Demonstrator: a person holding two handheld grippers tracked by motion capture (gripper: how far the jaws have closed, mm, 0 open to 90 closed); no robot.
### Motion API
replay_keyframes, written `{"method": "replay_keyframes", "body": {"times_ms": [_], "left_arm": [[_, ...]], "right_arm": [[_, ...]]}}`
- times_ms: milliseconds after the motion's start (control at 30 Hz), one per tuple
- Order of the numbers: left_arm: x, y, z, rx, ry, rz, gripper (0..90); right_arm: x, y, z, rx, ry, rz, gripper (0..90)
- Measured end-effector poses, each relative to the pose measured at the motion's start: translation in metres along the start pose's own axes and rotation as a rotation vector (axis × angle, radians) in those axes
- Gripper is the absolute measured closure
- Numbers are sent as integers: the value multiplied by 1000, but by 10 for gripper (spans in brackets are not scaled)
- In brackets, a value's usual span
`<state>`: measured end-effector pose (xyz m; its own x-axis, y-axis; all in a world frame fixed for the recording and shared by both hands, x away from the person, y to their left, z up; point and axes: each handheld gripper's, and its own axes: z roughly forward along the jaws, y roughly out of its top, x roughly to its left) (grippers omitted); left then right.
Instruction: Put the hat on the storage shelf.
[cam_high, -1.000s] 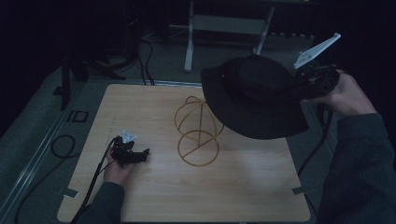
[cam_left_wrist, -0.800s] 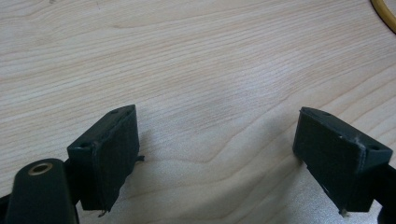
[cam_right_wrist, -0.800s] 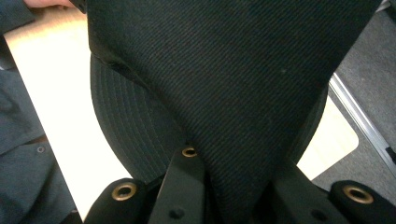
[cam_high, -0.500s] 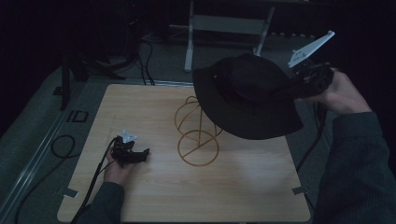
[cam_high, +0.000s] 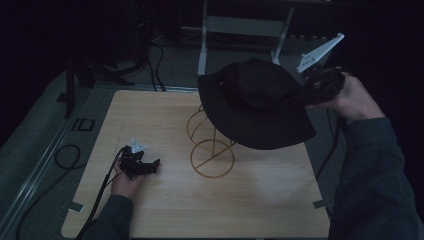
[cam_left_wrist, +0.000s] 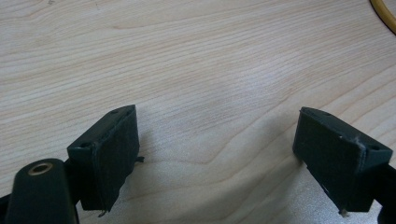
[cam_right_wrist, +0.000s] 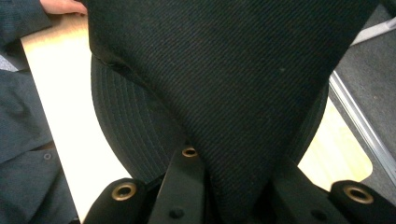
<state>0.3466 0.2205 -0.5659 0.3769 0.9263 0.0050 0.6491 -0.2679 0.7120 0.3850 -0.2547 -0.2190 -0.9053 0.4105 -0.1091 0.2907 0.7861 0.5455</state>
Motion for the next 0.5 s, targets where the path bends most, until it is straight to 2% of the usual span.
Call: {"method": "replay_keyframes", "body": {"times_ms": [233, 500], "left_arm": [[0, 0, 0, 0, 0, 0, 148], [0, 0, 0, -1, 0, 0, 148]], "right_arm": [[2, 8, 9, 11, 14, -8, 874], [4, 20, 31, 29, 37, -20, 871]]}}
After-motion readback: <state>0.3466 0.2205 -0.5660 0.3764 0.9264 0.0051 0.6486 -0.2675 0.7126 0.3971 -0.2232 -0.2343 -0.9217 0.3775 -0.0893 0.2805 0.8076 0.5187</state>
